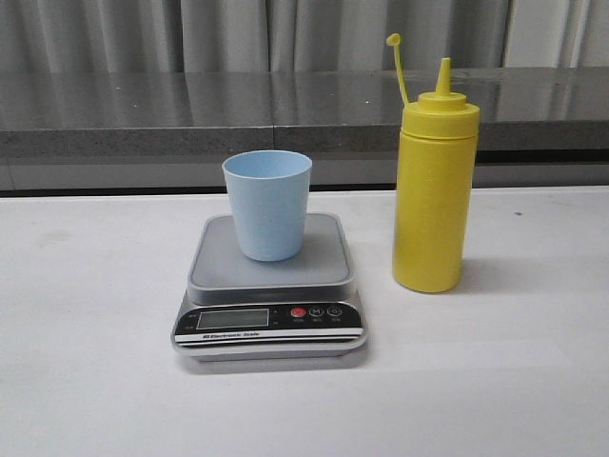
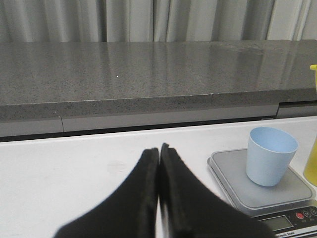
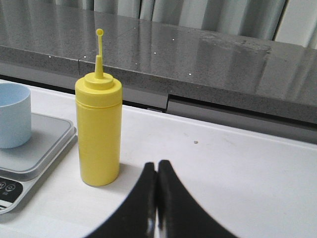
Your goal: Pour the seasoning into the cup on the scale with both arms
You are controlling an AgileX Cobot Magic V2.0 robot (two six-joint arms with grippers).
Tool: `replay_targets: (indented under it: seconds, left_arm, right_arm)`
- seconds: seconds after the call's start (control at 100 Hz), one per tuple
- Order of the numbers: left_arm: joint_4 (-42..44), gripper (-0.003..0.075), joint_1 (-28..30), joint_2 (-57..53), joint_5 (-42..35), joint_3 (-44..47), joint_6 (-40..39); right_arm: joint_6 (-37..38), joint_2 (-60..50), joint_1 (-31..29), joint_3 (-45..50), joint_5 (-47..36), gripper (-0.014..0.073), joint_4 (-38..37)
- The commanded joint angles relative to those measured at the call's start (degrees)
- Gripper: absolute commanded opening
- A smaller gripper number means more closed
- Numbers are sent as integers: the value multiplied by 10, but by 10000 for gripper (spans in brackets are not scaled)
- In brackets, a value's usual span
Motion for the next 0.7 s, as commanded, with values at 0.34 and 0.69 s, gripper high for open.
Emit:
replay_targets:
  seconds: [0.34,0.69]
  left_arm:
    - [-2,-18,0,6,-46,-15,-2]
    - [-2,-18,0,6,-46,-15,-2]
  right_arm:
    - [-7,-12,-4,-18,-45,-120,-25]
    - [18,-134,-4,-17,78,-120,-86]
